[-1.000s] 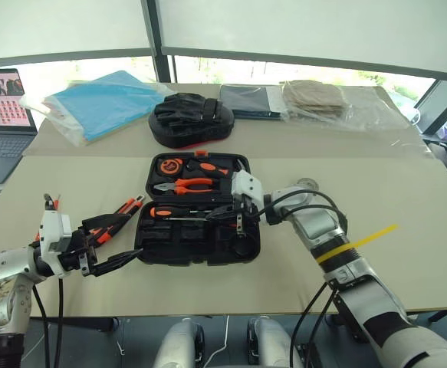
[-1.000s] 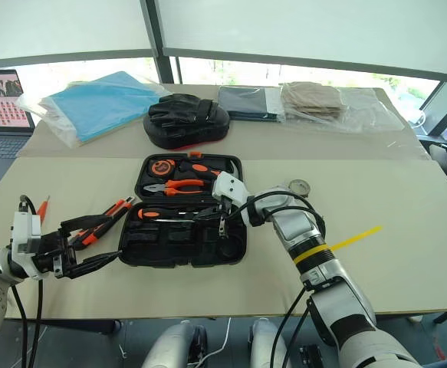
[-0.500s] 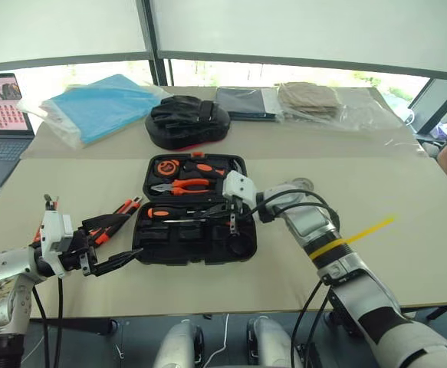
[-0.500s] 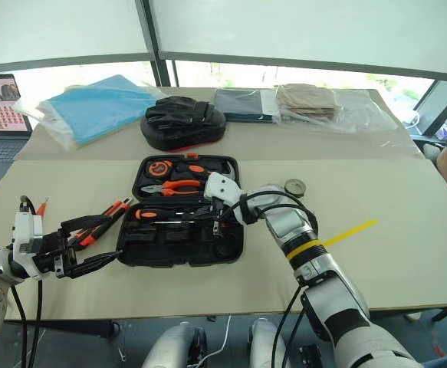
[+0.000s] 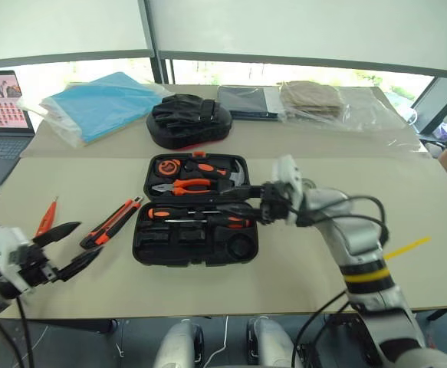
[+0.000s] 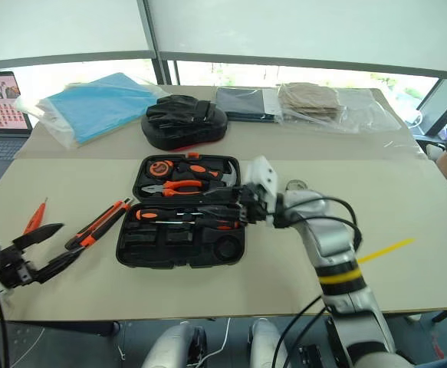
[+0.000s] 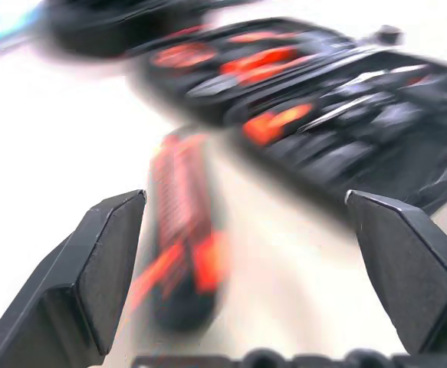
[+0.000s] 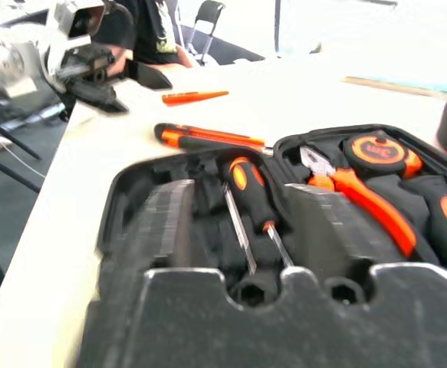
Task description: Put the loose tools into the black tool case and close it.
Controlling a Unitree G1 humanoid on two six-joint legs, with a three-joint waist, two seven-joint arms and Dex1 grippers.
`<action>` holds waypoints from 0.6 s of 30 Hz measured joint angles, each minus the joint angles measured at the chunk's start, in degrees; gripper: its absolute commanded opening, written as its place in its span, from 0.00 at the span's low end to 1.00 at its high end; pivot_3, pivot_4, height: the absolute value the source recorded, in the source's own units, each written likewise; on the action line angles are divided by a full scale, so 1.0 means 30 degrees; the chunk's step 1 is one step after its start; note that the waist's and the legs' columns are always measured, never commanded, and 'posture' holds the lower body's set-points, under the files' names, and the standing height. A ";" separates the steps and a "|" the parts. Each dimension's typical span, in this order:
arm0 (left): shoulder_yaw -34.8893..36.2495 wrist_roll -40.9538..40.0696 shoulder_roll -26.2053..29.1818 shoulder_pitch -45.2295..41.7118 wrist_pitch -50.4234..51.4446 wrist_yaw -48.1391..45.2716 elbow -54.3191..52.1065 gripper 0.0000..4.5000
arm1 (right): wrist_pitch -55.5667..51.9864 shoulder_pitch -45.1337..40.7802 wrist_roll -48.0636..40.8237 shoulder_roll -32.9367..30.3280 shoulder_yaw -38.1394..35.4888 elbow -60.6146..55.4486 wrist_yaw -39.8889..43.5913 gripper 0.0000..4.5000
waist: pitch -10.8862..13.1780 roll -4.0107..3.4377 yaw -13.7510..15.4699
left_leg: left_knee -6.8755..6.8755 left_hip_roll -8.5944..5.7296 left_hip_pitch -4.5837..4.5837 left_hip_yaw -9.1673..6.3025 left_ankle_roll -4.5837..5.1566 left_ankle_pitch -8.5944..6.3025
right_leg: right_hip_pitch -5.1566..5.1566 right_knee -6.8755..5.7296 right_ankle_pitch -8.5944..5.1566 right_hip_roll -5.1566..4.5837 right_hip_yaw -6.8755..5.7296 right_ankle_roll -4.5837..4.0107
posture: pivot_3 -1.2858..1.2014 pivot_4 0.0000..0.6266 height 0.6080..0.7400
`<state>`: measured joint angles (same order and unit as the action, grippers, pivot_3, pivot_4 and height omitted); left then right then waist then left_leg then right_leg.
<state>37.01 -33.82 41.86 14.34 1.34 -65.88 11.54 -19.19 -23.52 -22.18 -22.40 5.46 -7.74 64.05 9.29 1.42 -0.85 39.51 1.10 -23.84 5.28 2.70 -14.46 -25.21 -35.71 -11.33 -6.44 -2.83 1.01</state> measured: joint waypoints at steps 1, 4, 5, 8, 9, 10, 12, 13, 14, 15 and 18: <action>0.0690 0.0000 -0.0206 0.0480 -0.0005 0.0498 0.0507 1.00 | 0.0689 0.1013 -0.0466 0.0051 -0.0407 -0.0170 0.0222 0.87 | 0.0002 -0.0002 0.0004 | -0.0005 -0.0006 -0.0001 0.0005 0.0006 0.0001 | -0.0001 -0.0001 -0.0003 -0.0004 0.0006 0.0007 | 0.52 0.24 1.00; 0.2118 -0.0020 -0.0662 0.1493 0.0019 0.1776 0.1265 1.00 | 0.2232 0.2387 -0.1146 0.0172 -0.1609 -0.0723 0.0152 0.99 | 0.0003 0.0005 0.0018 | -0.0002 0.0000 0.0002 0.0005 -0.0003 -0.0003 | 0.0003 -0.0001 -0.0007 -0.0004 0.0003 0.0012 | 0.52 0.24 1.00; 0.2563 -0.0046 -0.0751 0.1752 0.0043 0.2172 0.1406 1.00 | 0.2831 0.2765 -0.1190 0.0144 -0.1996 -0.0910 0.0042 0.99 | 0.0001 0.0007 0.0021 | -0.0002 0.0002 0.0007 0.0004 -0.0025 -0.0016 | -0.0003 0.0004 -0.0009 -0.0004 0.0002 0.0014 | 0.52 0.24 1.00; 0.3835 -0.0199 -0.1369 0.2213 0.0412 0.4029 0.1349 1.00 | 0.4172 0.4141 -0.1367 -0.0214 -0.2534 -0.1067 0.0150 0.99 | 0.0001 0.0006 0.0093 | -0.0003 0.0005 0.0042 -0.0012 -0.0073 -0.0047 | -0.0006 0.0046 -0.0026 -0.0015 -0.0012 0.0034 | 0.52 0.24 1.00; 0.4284 -0.0412 -0.1703 0.2322 0.0656 0.4818 0.1281 1.00 | 0.4172 0.4766 -0.1722 -0.0326 -0.2731 -0.1249 0.0243 0.99 | 0.0001 0.0008 0.0134 | -0.0003 0.0006 0.0040 -0.0017 -0.0072 -0.0049 | -0.0006 0.0073 -0.0027 -0.0027 -0.0016 0.0033 | 0.52 0.24 1.00; 0.4705 -0.0726 -0.2065 0.2496 0.0957 0.5434 0.1129 1.00 | 0.4187 0.5267 -0.2116 -0.0317 -0.2896 -0.1431 0.0267 0.99 | -0.0001 0.0010 0.0124 | -0.0004 0.0016 0.0040 -0.0016 -0.0066 -0.0053 | 0.0005 0.0099 -0.0022 -0.0030 -0.0013 0.0032 | 0.52 0.24 1.00; 0.4806 -0.0943 -0.2336 0.2719 0.1709 0.6251 0.0525 1.00 | 0.4508 0.5462 -0.2455 -0.0154 -0.2917 -0.1601 0.0253 0.99 | -0.0001 0.0011 0.0100 | -0.0003 0.0020 0.0040 -0.0016 -0.0067 -0.0054 | 0.0008 0.0111 -0.0017 -0.0031 -0.0010 0.0030 | 0.52 0.24 1.00; 0.4790 -0.1081 -0.2367 0.2730 0.2243 0.6714 0.0113 1.00 | 0.4826 0.5455 -0.2478 -0.0032 -0.2894 -0.1832 0.0251 0.99 | -0.0001 0.0012 0.0114 | -0.0002 0.0025 0.0039 -0.0018 -0.0072 -0.0055 | 0.0006 0.0110 -0.0017 -0.0027 -0.0015 0.0029 | 0.52 0.24 1.00; 0.4795 -0.1318 -0.2367 0.2730 0.2915 0.7120 -0.0275 1.00 | 0.5148 0.5454 -0.2481 0.0073 -0.2859 -0.2023 0.0241 0.99 | -0.0005 0.0017 0.0129 | -0.0002 0.0035 0.0043 -0.0018 -0.0075 -0.0055 | 0.0009 0.0114 -0.0019 -0.0025 -0.0017 0.0033 | 0.52 0.24 1.00; 0.4788 -0.1805 -0.2353 0.2612 0.3968 0.7644 -0.0883 1.00 | 0.5486 0.5380 -0.2552 0.0305 -0.2759 -0.2319 0.0219 0.99 | -0.0008 0.0021 0.0137 | -0.0002 0.0042 0.0042 -0.0018 -0.0076 -0.0055 | 0.0012 0.0115 -0.0020 -0.0018 -0.0018 0.0035 | 0.52 0.24 1.00; 0.4500 -0.2633 -0.1731 0.1845 0.6421 0.8832 -0.1802 1.00 | 0.5785 0.4675 -0.2823 0.0692 -0.2181 -0.2905 0.0225 0.99 | -0.0008 0.0024 0.0166 | -0.0001 0.0044 0.0042 -0.0021 -0.0083 -0.0051 | 0.0008 0.0108 -0.0004 0.0003 -0.0024 0.0026 | 0.52 0.24 1.00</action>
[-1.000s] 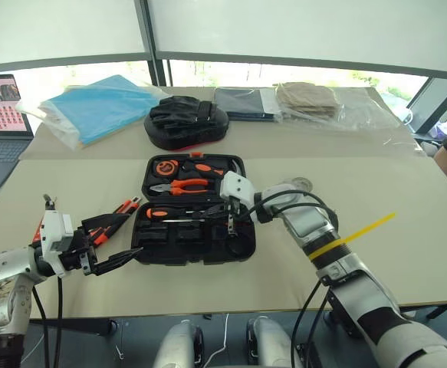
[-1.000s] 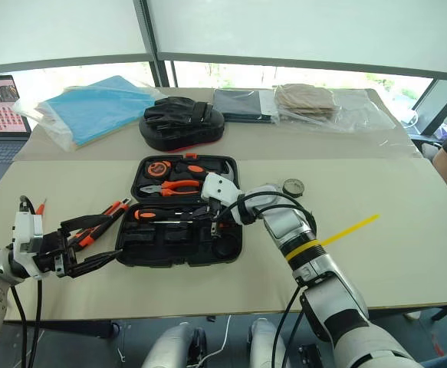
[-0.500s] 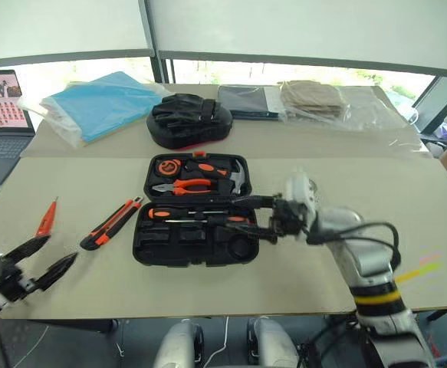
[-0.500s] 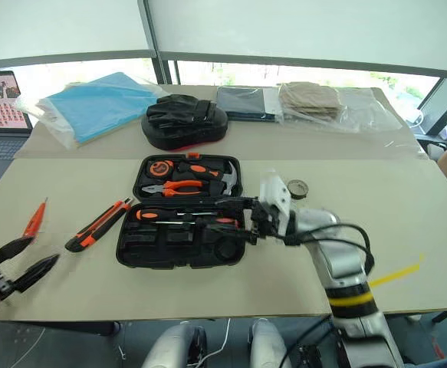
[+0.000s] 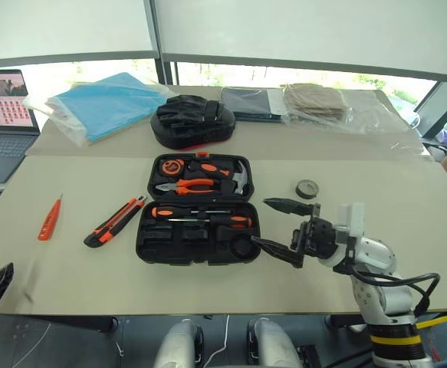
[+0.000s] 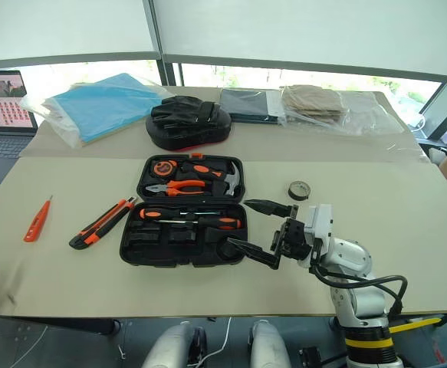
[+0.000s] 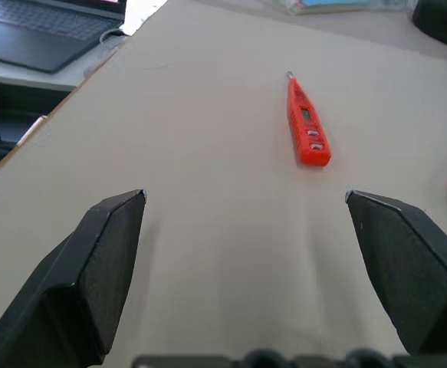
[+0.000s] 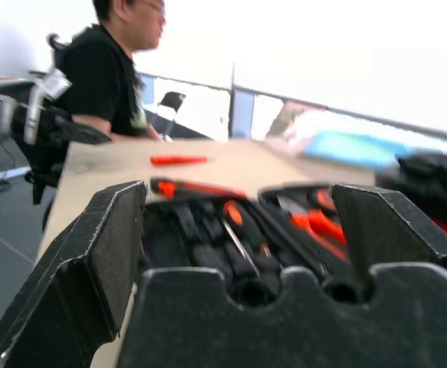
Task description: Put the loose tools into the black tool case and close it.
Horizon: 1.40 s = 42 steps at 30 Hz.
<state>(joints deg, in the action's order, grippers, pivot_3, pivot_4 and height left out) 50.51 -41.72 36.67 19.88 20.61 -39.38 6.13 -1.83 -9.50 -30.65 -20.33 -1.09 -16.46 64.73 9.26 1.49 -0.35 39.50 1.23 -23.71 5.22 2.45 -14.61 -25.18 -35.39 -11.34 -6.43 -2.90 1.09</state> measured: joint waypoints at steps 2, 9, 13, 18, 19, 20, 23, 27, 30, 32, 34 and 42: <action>-0.0295 -0.0364 0.1030 -0.1074 0.2035 0.1197 -0.0505 1.00 | 0.0021 -0.0747 -0.0256 0.0342 0.0459 -0.0465 -0.0029 0.99 | -0.0003 0.0008 0.0041 | 0.0000 0.0006 0.0002 -0.0004 -0.0010 0.0007 | 0.0003 -0.0013 0.0007 0.0014 -0.0011 -0.0010 | 0.52 0.24 1.00; -0.3607 -0.0103 0.3786 -0.6674 0.8483 0.5668 -0.1143 1.00 | 0.0023 -0.2580 -0.0687 0.1282 0.1929 -0.0870 -0.0441 0.99 | -0.0008 0.0018 0.0128 | 0.0001 -0.0087 0.0020 0.0026 -0.0011 0.0021 | 0.0049 -0.0128 0.0021 -0.0003 0.0033 -0.0003 | 0.52 0.24 1.00; -0.5484 0.1238 0.3852 -0.8774 0.9623 0.6828 0.0409 1.00 | 0.0319 -0.2735 -0.0632 0.1349 0.2293 -0.0444 -0.0407 0.99 | -0.0004 0.0025 -0.0126 | -0.0036 -0.0081 0.0030 0.0042 0.0055 0.0100 | 0.0025 -0.0152 0.0011 0.0030 0.0041 -0.0019 | 0.52 0.24 1.00; -0.7524 0.3223 0.4348 -1.2263 1.0082 0.7482 0.3732 1.00 | 0.0961 -0.3522 -0.0314 0.1830 0.2844 0.0254 -0.0366 0.99 | 0.0015 0.0061 -0.0152 | -0.0065 -0.0050 0.0056 0.0040 -0.0005 0.0134 | 0.0019 -0.0178 0.0017 0.0094 0.0046 -0.0063 | 0.52 0.24 1.00; -0.7893 0.3515 0.4350 -1.2778 1.0147 0.7450 0.4430 1.00 | 0.0979 -0.3464 -0.0295 0.1777 0.2910 0.0303 -0.0357 0.99 | 0.0015 0.0062 -0.0145 | -0.0069 -0.0055 0.0058 0.0044 -0.0003 0.0134 | 0.0016 -0.0178 0.0016 0.0092 0.0052 -0.0062 | 0.52 0.24 1.00; -0.8083 0.3766 0.4355 -1.3065 1.0126 0.7418 0.4708 0.94 | 0.0989 -0.3373 -0.0295 0.1723 0.2939 0.0304 -0.0349 1.00 | 0.0015 0.0063 -0.0142 | -0.0071 -0.0054 0.0058 0.0045 -0.0002 0.0135 | 0.0017 -0.0179 0.0016 0.0091 0.0052 -0.0062 | 0.52 0.24 1.00; -0.8283 0.4260 0.4464 -1.3416 1.0193 0.7231 0.5283 0.76 | 0.1047 -0.3106 -0.0298 0.1427 0.2974 0.0195 -0.0365 1.00 | 0.0014 0.0061 -0.0131 | -0.0088 -0.0052 0.0084 0.0059 -0.0006 0.0133 | 0.0021 -0.0182 0.0016 0.0078 0.0073 -0.0062 | 0.52 0.24 1.00; -0.8162 0.4770 0.4545 -1.3056 1.0169 0.6882 0.5242 0.47 | 0.1132 -0.2544 -0.0301 0.1016 0.2939 -0.0071 -0.0426 1.00 | 0.0014 0.0060 -0.0127 | -0.0101 -0.0057 0.0111 0.0074 -0.0030 0.0116 | 0.0029 -0.0185 0.0016 0.0041 0.0079 -0.0062 | 0.52 0.24 1.00; -0.7793 0.4895 0.4547 -1.2449 1.0087 0.6674 0.4960 0.22 | 0.1333 -0.2418 -0.0299 0.0851 0.2917 -0.0089 -0.0434 1.00 | 0.0013 0.0059 -0.0134 | -0.0141 -0.0065 0.0148 0.0092 -0.0051 0.0106 | 0.0038 -0.0184 0.0016 0.0011 0.0087 -0.0062 | 0.52 0.24 1.00; -0.7591 0.4888 0.4524 -1.2218 0.9918 0.6448 0.4888 0.10 | 0.1397 -0.2367 -0.0298 0.0792 0.2917 -0.0088 -0.0438 1.00 | 0.0013 0.0059 -0.0127 | -0.0148 -0.0068 0.0153 0.0092 -0.0093 0.0086 | 0.0036 -0.0185 0.0016 0.0006 0.0086 -0.0062 | 0.52 0.24 1.00; -0.7279 0.4862 0.4275 -1.1800 0.9129 0.5804 0.4705 0.10 | 0.1523 -0.2308 -0.0292 0.0718 0.2914 -0.0086 -0.0435 1.00 | 0.0013 0.0059 -0.0128 | -0.0150 -0.0072 0.0150 0.0095 -0.0122 0.0069 | 0.0032 -0.0183 0.0017 -0.0007 0.0087 -0.0063 | 0.52 0.24 1.00; -0.8524 0.3710 0.4614 -1.0963 0.1449 -0.4257 -0.0438 0.10 | 0.1436 -0.1641 -0.0414 -0.0965 0.2008 -0.0156 -0.0435 1.00 | 0.0015 0.0175 0.0242 | -0.0150 -0.0079 0.0067 0.0068 -0.0154 0.0082 | 0.0006 -0.0124 0.0038 -0.0075 0.0029 -0.0095 | 0.52 0.24 1.00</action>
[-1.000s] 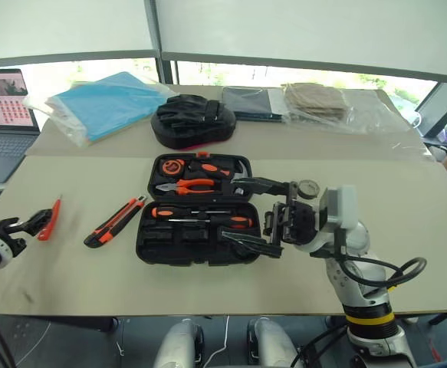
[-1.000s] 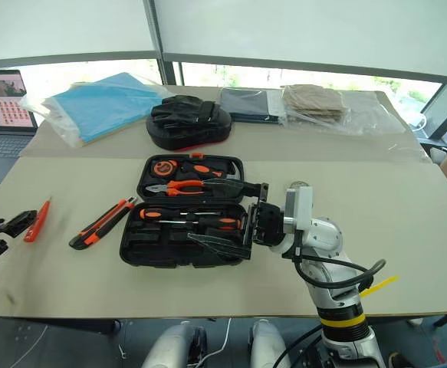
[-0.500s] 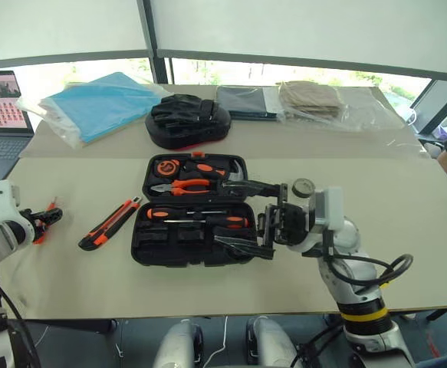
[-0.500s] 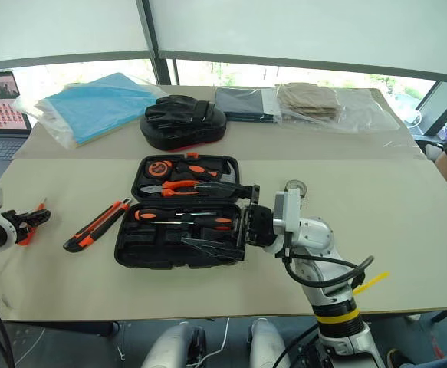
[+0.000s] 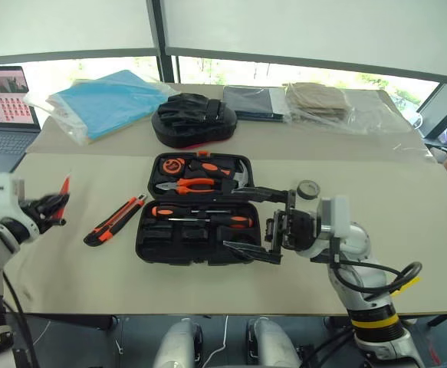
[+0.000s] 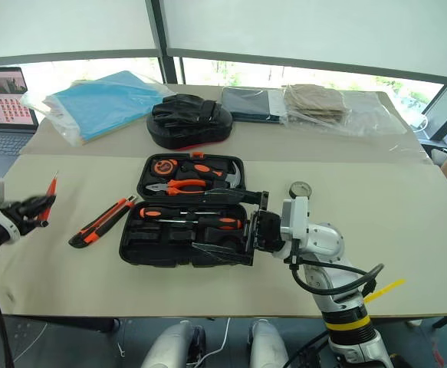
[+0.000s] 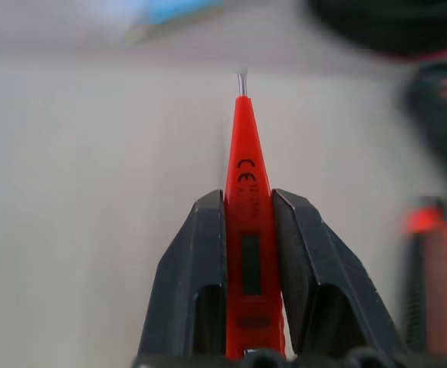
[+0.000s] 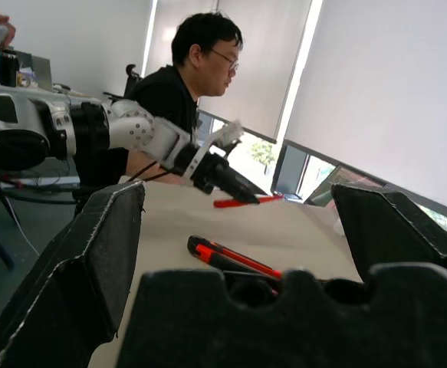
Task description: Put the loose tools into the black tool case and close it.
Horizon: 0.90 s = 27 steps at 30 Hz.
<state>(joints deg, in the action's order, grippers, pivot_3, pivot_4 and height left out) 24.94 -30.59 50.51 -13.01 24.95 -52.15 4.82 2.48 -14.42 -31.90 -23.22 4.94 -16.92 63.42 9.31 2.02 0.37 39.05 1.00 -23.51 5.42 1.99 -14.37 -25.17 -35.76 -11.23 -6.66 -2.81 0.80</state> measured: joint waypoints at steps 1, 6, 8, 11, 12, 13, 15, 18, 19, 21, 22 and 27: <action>-0.0658 0.0003 0.0577 -0.0022 -0.0700 -0.1476 -0.0877 0.10 | -0.0169 0.0132 -0.0080 -0.0419 -0.0243 -0.0012 0.0021 1.00 | 0.0002 -0.0006 0.0011 | -0.0003 -0.0002 0.0000 0.0003 0.0003 -0.0002 | 0.0000 0.0007 -0.0002 -0.0002 0.0003 -0.0004 | 0.52 0.24 1.00; -0.6072 0.1694 0.1861 -0.1356 -0.3056 -0.6801 -0.2818 0.10 | -0.0746 0.0623 -0.0262 -0.1920 -0.1251 0.0050 0.0031 1.00 | 0.0018 -0.0127 0.0068 | -0.0024 0.0008 0.0019 0.0032 0.0195 0.0107 | 0.0008 -0.0003 -0.0042 0.0085 0.0022 -0.0043 | 0.52 0.24 1.00; -0.7991 0.2713 0.1793 -0.2213 -0.3460 -0.7638 -0.2810 0.10 | -0.0930 0.0617 -0.0270 -0.2007 -0.1306 0.0043 -0.0030 1.00 | 0.0019 -0.0124 0.0020 | -0.0020 0.0044 0.0017 0.0045 0.0210 0.0119 | 0.0003 0.0000 -0.0042 0.0159 0.0040 -0.0029 | 0.52 0.24 1.00; -1.0297 0.4510 0.1317 -0.4108 -0.4027 -0.8207 -0.2165 0.10 | -0.1121 0.0724 -0.0261 -0.2006 -0.1283 -0.0042 -0.0370 1.00 | 0.0020 -0.0122 0.0048 | -0.0017 0.0035 0.0014 0.0042 0.0215 0.0126 | 0.0008 -0.0017 -0.0055 0.0199 0.0058 -0.0006 | 0.52 0.24 1.00; -1.1181 0.5399 0.0998 -0.4851 -0.4246 -0.8232 -0.1715 0.10 | -0.1250 0.0850 -0.0260 -0.1991 -0.1262 -0.0222 -0.0583 1.00 | 0.0020 -0.0121 0.0079 | -0.0012 0.0025 0.0012 0.0043 0.0216 0.0127 | 0.0008 -0.0022 -0.0061 0.0200 0.0064 0.0006 | 0.52 0.24 1.00; -1.1768 0.6072 0.0635 -0.5319 -0.4440 -0.8198 -0.1288 0.10 | -0.1333 0.0902 -0.0260 -0.1964 -0.1198 -0.0383 -0.0749 1.00 | 0.0020 -0.0121 0.0101 | -0.0005 0.0007 0.0007 0.0043 0.0221 0.0128 | 0.0013 -0.0023 -0.0070 0.0199 0.0069 0.0023 | 0.52 0.24 1.00; -1.2666 0.6923 -0.0028 -0.5908 -0.4794 -0.8261 -0.0592 0.10 | -0.1401 0.1214 -0.0259 -0.1961 -0.1173 -0.0810 -0.0927 1.00 | 0.0022 -0.0119 0.0096 | 0.0023 0.0009 -0.0015 0.0042 0.0245 0.0115 | 0.0012 -0.0021 -0.0075 0.0197 0.0070 0.0041 | 0.52 0.24 1.00; -1.3525 0.7831 -0.0449 -0.6417 -0.5079 -0.8366 0.0181 0.10 | -0.1455 0.1483 -0.0254 -0.1959 -0.1146 -0.1043 -0.1243 1.00 | 0.0024 -0.0114 0.0046 | 0.0052 0.0012 -0.0041 0.0046 0.0274 0.0097 | 0.0006 -0.0020 -0.0078 0.0192 0.0081 0.0068 | 0.52 0.24 1.00; -1.3672 0.7990 -0.0463 -0.6609 -0.5208 -0.8440 0.0363 0.10 | -0.1477 0.1529 -0.0253 -0.1958 -0.1147 -0.1122 -0.1374 1.00 | 0.0024 -0.0114 0.0048 | 0.0056 0.0013 -0.0044 0.0044 0.0275 0.0096 | 0.0006 -0.0020 -0.0079 0.0193 0.0079 0.0071 | 0.52 0.24 1.00; -1.3899 0.8377 -0.0530 -0.6964 -0.5628 -0.8577 0.0565 0.10 | -0.1504 0.1537 -0.0253 -0.1958 -0.1148 -0.1336 -0.1651 1.00 | 0.0024 -0.0114 0.0070 | 0.0063 0.0013 -0.0041 0.0042 0.0277 0.0095 | 0.0008 -0.0025 -0.0080 0.0188 0.0080 0.0076 | 0.52 0.24 1.00; -1.3922 0.8513 -0.0618 -0.7020 -0.5781 -0.8603 0.0711 0.10 | -0.1516 0.1537 -0.0252 -0.1958 -0.1148 -0.1373 -0.1713 1.00 | 0.0024 -0.0114 0.0079 | 0.0070 0.0014 -0.0040 0.0040 0.0278 0.0095 | 0.0011 -0.0028 -0.0080 0.0188 0.0080 0.0077 | 0.52 0.24 1.00; -1.4235 0.9224 -0.0850 -0.7159 -0.5801 -0.8544 0.0890 0.10 | -0.1708 0.1536 -0.0230 -0.1897 -0.1142 -0.1693 -0.2302 1.00 | 0.0024 -0.0113 0.0090 | 0.0096 0.0017 -0.0039 0.0033 0.0279 0.0095 | 0.0020 -0.0043 -0.0079 0.0188 0.0079 0.0081 | 0.52 0.24 1.00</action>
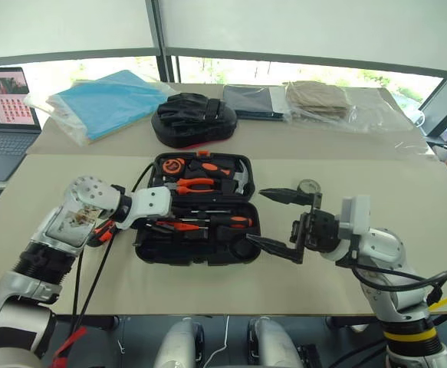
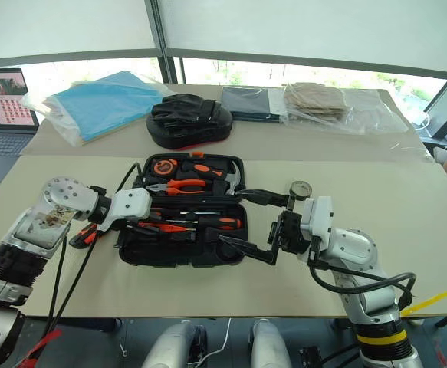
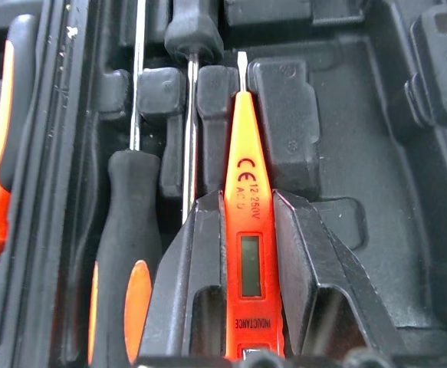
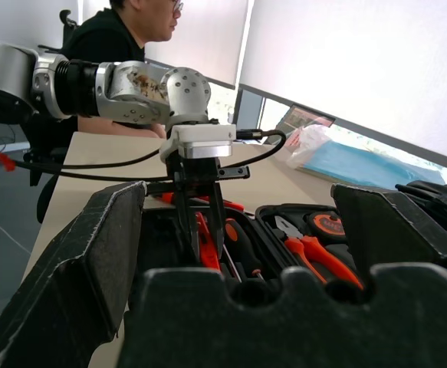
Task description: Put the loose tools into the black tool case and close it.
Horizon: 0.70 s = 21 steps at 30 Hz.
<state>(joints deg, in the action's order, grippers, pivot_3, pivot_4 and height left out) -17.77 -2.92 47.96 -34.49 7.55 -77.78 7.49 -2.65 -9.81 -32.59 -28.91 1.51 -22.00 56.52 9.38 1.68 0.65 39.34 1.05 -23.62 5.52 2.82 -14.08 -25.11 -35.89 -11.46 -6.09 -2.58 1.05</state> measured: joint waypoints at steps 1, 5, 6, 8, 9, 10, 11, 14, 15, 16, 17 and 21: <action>-0.0013 0.0062 0.0002 -0.0005 0.0070 -0.0090 -0.0049 0.10 | -0.0014 0.0000 0.0003 0.0000 0.0000 -0.0009 -0.0098 1.00 | 0.0000 -0.0001 0.0000 | 0.0001 0.0001 0.0003 -0.0002 0.0001 0.0000 | 0.0003 -0.0001 0.0000 0.0000 0.0002 0.0000 | 0.52 0.24 1.00; -0.0106 0.0426 0.0025 -0.0080 0.0508 -0.0159 -0.0380 0.10 | -0.0050 -0.0010 0.0050 0.0003 0.0003 -0.0009 -0.0162 1.00 | 0.0000 -0.0001 -0.0001 | 0.0002 0.0002 0.0008 -0.0003 0.0001 0.0000 | 0.0004 -0.0008 0.0000 0.0000 0.0002 0.0000 | 0.52 0.24 1.00; -0.0187 0.0586 0.0021 -0.0156 0.0748 -0.0106 -0.0505 0.10 | -0.0067 -0.0052 0.0110 0.0031 0.0012 -0.0008 -0.0186 1.00 | 0.0000 -0.0001 -0.0001 | 0.0004 0.0001 0.0012 -0.0003 0.0001 0.0000 | 0.0008 -0.0010 0.0000 0.0001 0.0002 0.0000 | 0.52 0.24 1.00; -0.0252 0.0801 -0.0093 -0.0224 0.1330 0.0006 -0.0707 0.10 | -0.0087 -0.0149 0.0150 0.0116 0.0054 -0.0008 -0.0275 1.00 | -0.0001 -0.0002 -0.0001 | 0.0007 0.0000 0.0042 -0.0003 0.0001 0.0000 | 0.0032 -0.0017 -0.0021 0.0000 0.0007 0.0035 | 0.52 0.24 1.00; -0.0245 0.0808 -0.0191 -0.0235 0.1625 0.0057 -0.0746 0.10 | -0.0090 -0.0164 0.0170 0.0131 0.0063 -0.0008 -0.0321 1.00 | -0.0001 -0.0003 0.0001 | 0.0008 0.0001 0.0051 -0.0003 0.0001 0.0000 | 0.0040 -0.0021 -0.0066 0.0000 0.0009 0.0110 | 0.52 0.24 1.00; -0.0192 0.0778 -0.0264 -0.0230 0.1940 0.0076 -0.0808 0.21 | -0.0094 -0.0209 0.0205 0.0146 0.0103 -0.0007 -0.0358 1.00 | -0.0001 -0.0002 0.0013 | 0.0017 0.0001 0.0054 -0.0008 0.0002 0.0001 | 0.0046 -0.0026 -0.0073 0.0000 0.0009 0.0122 | 0.52 0.24 1.00; -0.0153 0.0720 -0.0284 -0.0219 0.2229 0.0087 -0.0875 0.32 | -0.0095 -0.0249 0.0256 0.0161 0.0133 -0.0007 -0.0393 1.00 | -0.0001 -0.0003 0.0013 | 0.0028 0.0003 0.0051 -0.0009 0.0003 0.0000 | 0.0046 -0.0028 -0.0073 0.0000 0.0009 0.0123 | 0.52 0.24 1.00; 0.0254 0.0132 -0.0273 0.0231 0.2498 -0.0101 -0.0926 0.55 | -0.0105 -0.0264 0.0284 0.0173 0.0148 -0.0003 -0.0490 1.00 | -0.0001 -0.0002 0.0001 | 0.0041 0.0004 0.0042 -0.0008 0.0013 -0.0007 | 0.0036 -0.0035 -0.0069 0.0000 0.0020 0.0118 | 0.52 0.24 1.00; 0.0281 0.0012 -0.0279 0.0272 0.2416 -0.0145 -0.0922 0.62 | -0.0111 -0.0265 0.0283 0.0174 0.0150 -0.0003 -0.0489 1.00 | 0.0000 -0.0002 0.0007 | 0.0047 0.0004 0.0041 -0.0008 0.0014 -0.0007 | 0.0035 -0.0040 -0.0059 -0.0001 0.0022 0.0102 | 0.52 0.24 1.00; 0.0327 -0.0187 -0.0301 0.0299 0.2328 -0.0161 -0.0918 0.69 | -0.0116 -0.0265 0.0282 0.0174 0.0152 -0.0002 -0.0486 1.00 | 0.0001 -0.0001 0.0034 | 0.0067 0.0005 0.0027 -0.0019 0.0014 -0.0007 | 0.0034 -0.0044 -0.0057 -0.0001 0.0010 0.0098 | 0.52 0.24 1.00; 0.0512 -0.0612 -0.0380 0.0321 0.2164 -0.0208 -0.0917 0.77 | -0.0126 -0.0266 0.0280 0.0173 0.0156 -0.0001 -0.0469 1.00 | 0.0001 -0.0002 0.0063 | 0.0117 0.0012 -0.0005 -0.0037 0.0026 -0.0014 | 0.0032 -0.0059 -0.0053 -0.0001 -0.0015 0.0091 | 0.52 0.24 1.00; 0.1788 -0.2003 -0.0408 0.0175 0.2157 -0.0707 -0.1035 0.84 | -0.0184 -0.0271 0.0268 0.0173 0.0344 0.0024 -0.0220 1.00 | 0.0002 -0.0002 0.0032 | 0.0172 0.0010 -0.0045 -0.0042 0.0048 -0.0027 | 0.0024 -0.0057 -0.0040 -0.0008 -0.0009 0.0112 | 0.52 0.24 1.00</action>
<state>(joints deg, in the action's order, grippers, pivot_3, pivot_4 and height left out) -12.40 -8.93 46.74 -33.96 14.02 -79.90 4.39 -3.20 -10.63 -31.78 -28.39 2.55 -21.93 55.86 9.38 1.67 0.74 39.85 1.08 -23.76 5.40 2.97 -14.16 -25.03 -36.06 -11.58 -6.11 -2.60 1.38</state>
